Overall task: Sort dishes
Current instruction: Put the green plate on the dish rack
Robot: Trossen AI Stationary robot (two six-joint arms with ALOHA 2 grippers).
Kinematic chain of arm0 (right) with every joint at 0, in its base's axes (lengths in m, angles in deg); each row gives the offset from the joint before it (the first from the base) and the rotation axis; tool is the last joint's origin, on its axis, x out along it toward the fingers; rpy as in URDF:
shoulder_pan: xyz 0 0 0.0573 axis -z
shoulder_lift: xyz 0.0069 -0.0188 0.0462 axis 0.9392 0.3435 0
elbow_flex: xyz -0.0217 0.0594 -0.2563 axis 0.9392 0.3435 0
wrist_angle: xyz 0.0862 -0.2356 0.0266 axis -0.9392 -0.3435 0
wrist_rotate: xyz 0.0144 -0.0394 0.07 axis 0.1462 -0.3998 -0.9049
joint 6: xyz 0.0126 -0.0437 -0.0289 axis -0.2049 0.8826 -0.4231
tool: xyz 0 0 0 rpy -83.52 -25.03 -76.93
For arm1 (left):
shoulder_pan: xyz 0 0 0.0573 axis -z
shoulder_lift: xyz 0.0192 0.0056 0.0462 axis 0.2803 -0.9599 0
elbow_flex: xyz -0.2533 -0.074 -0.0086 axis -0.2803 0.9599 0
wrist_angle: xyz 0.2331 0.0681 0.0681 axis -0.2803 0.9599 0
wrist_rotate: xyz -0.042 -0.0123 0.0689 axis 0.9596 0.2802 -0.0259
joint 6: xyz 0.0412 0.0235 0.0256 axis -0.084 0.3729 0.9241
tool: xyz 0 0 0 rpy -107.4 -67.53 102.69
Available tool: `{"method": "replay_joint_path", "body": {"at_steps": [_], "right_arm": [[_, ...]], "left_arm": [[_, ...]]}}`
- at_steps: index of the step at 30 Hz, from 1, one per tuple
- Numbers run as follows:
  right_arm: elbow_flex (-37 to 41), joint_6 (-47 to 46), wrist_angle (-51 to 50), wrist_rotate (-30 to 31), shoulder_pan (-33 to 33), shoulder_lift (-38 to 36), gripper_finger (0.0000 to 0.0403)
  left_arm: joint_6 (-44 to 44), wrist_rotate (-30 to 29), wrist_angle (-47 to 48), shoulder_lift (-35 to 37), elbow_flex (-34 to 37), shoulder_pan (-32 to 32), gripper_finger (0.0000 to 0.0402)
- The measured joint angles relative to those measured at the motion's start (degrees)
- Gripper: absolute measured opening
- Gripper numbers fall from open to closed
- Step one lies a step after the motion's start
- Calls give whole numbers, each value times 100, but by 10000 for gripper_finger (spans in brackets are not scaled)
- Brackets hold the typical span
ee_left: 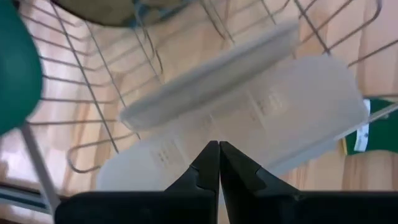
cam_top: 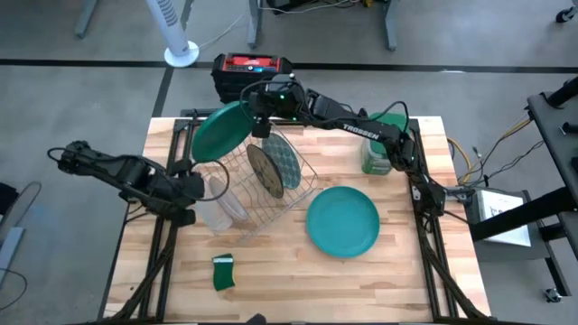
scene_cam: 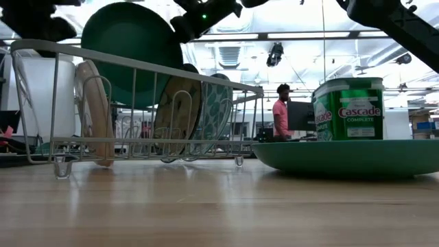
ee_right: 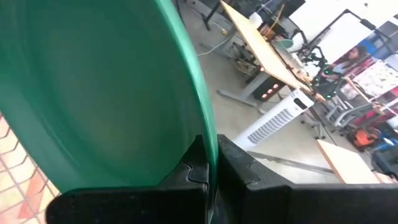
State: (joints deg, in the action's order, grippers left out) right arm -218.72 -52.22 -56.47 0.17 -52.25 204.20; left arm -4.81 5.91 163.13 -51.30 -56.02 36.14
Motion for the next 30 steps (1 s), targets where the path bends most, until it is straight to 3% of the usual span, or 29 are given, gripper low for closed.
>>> {"method": "replay_joint_path", "body": {"at_steps": [9,17,25,30], "right_arm": [[4,194,-201,-20,150,0,2],[9,125,-384,-484,496,0,2],[82,176,-406,-817,653,26,2],[226,262,-179,-863,653,28,2]], "left_arm": [[-372,509,-144,59,554,0,0],[-824,975,1,60,338,0,0],[-1240,984,155,16,433,0,0],[-1188,668,56,-24,581,9,0]]}}
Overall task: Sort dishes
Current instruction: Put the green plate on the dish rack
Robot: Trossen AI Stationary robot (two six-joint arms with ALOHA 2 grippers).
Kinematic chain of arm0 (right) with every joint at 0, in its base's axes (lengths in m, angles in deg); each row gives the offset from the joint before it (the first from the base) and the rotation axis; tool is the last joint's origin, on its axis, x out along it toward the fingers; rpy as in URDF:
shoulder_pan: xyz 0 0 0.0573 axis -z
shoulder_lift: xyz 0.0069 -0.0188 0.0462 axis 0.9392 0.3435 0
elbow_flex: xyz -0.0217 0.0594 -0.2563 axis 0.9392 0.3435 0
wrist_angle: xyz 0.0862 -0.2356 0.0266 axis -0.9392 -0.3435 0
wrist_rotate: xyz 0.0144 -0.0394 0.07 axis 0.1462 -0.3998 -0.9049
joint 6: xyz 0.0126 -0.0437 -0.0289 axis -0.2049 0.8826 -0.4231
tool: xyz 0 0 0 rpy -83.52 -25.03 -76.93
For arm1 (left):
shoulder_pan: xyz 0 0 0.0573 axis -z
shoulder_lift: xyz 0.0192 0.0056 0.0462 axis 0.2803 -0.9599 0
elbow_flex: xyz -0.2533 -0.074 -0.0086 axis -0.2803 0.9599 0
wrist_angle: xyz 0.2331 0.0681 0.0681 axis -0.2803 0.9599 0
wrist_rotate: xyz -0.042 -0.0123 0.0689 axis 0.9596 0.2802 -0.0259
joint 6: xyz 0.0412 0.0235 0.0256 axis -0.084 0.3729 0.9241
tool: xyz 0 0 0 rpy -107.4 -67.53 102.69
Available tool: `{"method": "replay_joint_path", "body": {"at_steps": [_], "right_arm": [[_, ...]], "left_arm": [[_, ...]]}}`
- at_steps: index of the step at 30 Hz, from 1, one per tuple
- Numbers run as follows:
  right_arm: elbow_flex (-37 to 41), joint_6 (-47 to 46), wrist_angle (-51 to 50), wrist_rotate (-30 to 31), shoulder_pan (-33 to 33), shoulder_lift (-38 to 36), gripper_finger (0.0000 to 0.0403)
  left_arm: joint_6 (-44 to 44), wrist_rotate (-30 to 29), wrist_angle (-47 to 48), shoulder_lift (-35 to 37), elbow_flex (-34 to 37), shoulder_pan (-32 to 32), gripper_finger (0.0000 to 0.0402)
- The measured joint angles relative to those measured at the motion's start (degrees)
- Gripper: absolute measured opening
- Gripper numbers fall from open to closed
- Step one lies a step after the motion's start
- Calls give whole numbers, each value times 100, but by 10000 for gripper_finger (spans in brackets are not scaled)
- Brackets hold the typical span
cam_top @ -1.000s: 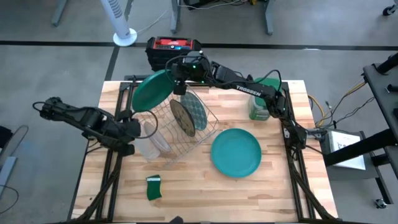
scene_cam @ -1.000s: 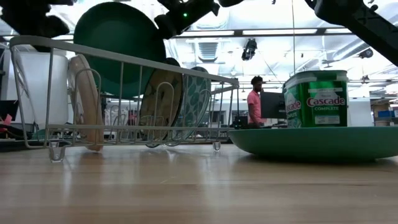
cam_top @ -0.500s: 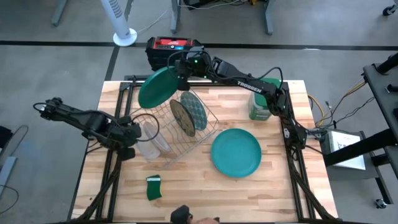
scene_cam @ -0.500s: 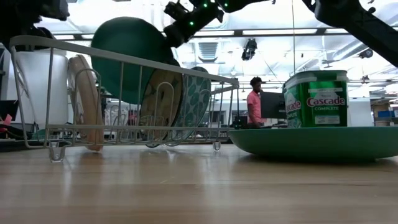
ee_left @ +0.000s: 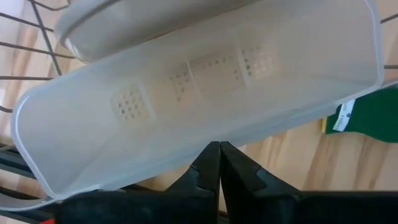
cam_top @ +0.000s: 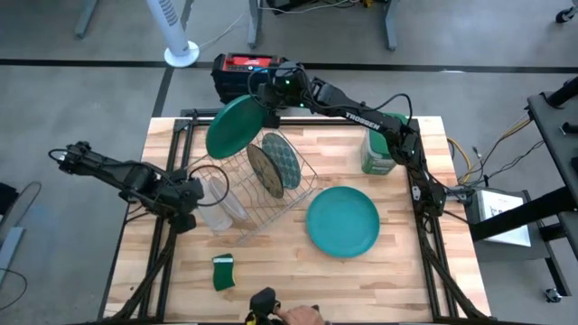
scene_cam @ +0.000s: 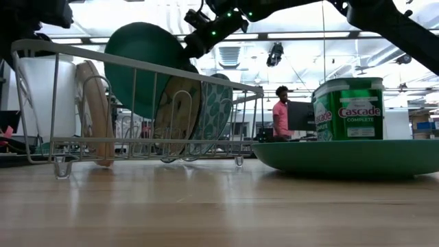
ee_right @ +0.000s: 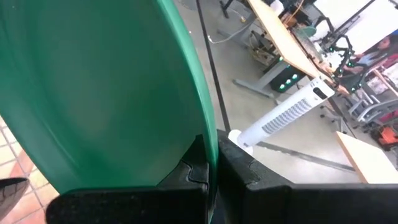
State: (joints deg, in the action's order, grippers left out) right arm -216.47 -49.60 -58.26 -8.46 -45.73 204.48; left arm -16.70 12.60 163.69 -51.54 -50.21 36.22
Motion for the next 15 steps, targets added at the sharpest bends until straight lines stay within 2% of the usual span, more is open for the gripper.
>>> {"method": "replay_joint_path", "body": {"at_steps": [4,8,15], "right_arm": [[117,8,30,2,2,0,2],[195,-81,-32,69,15,2,2],[201,-105,-404,424,15,4,2]], "left_arm": [[68,-276,9,6,55,2,0],[298,-1168,142,-16,91,-21,0],[408,-2139,418,-34,116,-39,0]]}}
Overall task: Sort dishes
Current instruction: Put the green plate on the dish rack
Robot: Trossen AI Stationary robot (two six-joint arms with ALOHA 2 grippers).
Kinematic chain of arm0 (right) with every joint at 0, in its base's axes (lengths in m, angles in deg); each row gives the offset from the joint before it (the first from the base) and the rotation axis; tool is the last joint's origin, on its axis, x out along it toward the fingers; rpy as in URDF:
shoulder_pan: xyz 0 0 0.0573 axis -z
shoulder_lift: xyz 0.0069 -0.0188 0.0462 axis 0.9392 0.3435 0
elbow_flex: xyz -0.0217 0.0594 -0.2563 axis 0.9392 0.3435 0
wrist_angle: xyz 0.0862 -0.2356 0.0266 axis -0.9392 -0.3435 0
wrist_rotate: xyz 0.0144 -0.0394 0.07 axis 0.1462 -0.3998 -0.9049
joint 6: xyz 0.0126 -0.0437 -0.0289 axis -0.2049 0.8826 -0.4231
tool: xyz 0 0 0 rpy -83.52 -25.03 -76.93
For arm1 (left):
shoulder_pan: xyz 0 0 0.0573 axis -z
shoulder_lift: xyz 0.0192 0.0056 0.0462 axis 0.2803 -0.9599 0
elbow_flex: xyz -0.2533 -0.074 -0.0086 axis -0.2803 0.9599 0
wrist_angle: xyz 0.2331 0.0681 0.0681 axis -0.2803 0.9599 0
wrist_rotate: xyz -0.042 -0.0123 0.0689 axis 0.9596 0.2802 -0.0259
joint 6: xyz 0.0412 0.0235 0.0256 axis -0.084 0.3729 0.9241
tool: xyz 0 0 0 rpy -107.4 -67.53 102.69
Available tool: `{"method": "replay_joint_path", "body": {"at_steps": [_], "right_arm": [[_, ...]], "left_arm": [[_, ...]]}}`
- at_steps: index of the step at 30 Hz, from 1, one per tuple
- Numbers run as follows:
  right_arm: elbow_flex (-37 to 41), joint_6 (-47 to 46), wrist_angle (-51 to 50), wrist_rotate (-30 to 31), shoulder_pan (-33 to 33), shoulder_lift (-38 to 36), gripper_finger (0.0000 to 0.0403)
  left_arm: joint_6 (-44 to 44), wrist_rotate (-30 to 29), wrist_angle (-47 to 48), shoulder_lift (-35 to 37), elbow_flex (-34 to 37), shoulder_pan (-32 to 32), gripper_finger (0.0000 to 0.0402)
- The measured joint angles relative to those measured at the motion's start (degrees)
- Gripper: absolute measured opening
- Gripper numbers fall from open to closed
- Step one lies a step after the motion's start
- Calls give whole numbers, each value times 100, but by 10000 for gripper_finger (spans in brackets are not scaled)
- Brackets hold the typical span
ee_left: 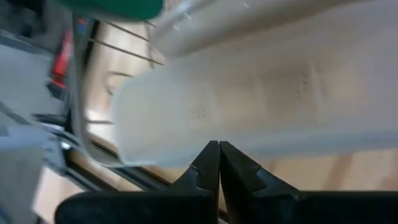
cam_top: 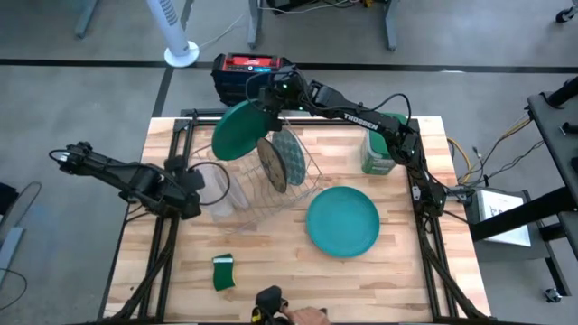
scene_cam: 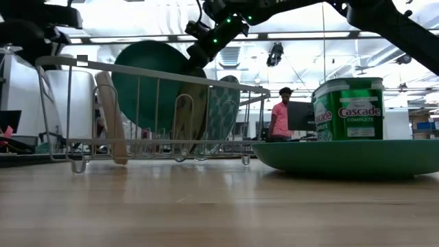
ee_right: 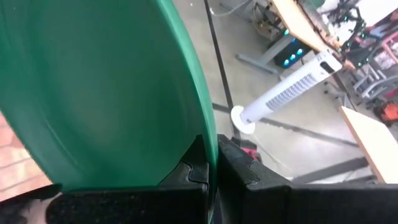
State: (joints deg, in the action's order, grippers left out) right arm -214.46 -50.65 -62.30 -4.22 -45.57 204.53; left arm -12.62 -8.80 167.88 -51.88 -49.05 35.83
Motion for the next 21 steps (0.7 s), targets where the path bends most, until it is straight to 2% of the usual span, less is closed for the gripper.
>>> {"method": "replay_joint_path", "body": {"at_steps": [6,12,21], "right_arm": [[2,-20,-2,100,0,2,2],[230,108,462,32,-20,2,2],[641,201,604,-59,-37,9,8]], "left_arm": [[8,-479,-4,9,16,-126,0],[-6,-444,-13,19,2,-184,0],[-8,-439,-45,23,-368,-184,0]]}}
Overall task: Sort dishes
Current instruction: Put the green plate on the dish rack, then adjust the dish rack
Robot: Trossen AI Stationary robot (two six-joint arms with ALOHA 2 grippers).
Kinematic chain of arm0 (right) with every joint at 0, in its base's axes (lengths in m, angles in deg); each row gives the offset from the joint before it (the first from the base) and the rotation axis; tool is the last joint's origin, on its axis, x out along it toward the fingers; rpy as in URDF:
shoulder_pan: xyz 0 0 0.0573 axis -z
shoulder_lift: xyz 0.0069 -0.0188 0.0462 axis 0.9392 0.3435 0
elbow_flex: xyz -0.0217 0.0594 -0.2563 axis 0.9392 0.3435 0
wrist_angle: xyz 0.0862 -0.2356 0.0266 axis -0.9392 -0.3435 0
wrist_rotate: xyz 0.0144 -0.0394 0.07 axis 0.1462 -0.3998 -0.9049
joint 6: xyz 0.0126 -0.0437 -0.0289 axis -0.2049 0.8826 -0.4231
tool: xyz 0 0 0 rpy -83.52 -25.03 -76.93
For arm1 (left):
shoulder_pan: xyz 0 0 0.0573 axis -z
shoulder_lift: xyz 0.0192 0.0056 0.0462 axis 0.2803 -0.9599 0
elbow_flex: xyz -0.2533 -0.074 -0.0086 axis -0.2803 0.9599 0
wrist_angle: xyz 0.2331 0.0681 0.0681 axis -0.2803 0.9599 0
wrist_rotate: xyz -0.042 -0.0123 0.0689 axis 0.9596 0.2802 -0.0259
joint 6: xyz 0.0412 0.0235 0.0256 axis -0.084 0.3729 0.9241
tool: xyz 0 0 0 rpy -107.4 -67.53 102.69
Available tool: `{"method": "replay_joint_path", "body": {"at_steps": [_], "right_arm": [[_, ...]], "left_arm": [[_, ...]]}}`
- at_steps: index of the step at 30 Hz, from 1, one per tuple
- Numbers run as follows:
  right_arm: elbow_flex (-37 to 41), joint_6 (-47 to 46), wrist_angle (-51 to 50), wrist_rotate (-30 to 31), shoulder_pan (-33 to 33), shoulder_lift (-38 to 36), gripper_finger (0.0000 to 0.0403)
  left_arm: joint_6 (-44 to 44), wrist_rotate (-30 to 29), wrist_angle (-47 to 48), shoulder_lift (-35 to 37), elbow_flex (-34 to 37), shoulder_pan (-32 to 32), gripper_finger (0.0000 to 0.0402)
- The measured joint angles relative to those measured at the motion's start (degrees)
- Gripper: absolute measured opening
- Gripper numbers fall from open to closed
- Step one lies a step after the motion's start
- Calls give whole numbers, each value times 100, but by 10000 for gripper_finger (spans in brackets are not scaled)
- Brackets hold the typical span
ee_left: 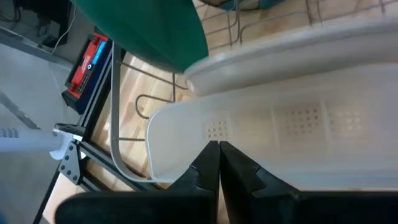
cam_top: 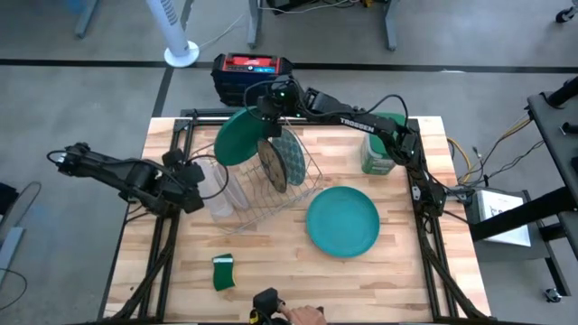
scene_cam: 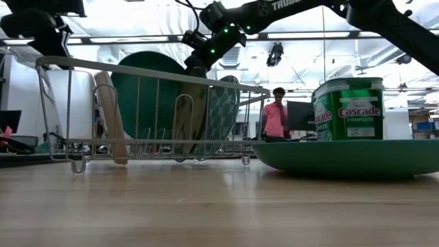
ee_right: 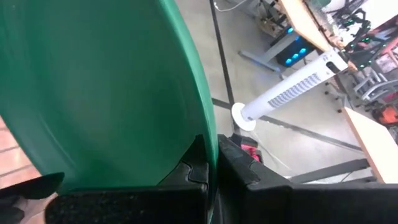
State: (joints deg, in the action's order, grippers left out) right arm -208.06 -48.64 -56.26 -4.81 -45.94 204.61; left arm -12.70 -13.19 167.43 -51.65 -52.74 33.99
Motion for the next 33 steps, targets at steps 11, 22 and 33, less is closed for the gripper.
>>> {"method": "replay_joint_path", "body": {"at_steps": [11,22,33], "right_arm": [[-21,-154,18,154,-47,-2,133],[-206,-172,-1252,881,29,-750,198],[-95,-1127,-2231,-1095,1282,-621,74]], "left_arm": [[-101,11,-73,0,-14,2,0],[-190,566,232,-37,-395,2,0],[-1071,1539,774,76,-327,9,0]]}}
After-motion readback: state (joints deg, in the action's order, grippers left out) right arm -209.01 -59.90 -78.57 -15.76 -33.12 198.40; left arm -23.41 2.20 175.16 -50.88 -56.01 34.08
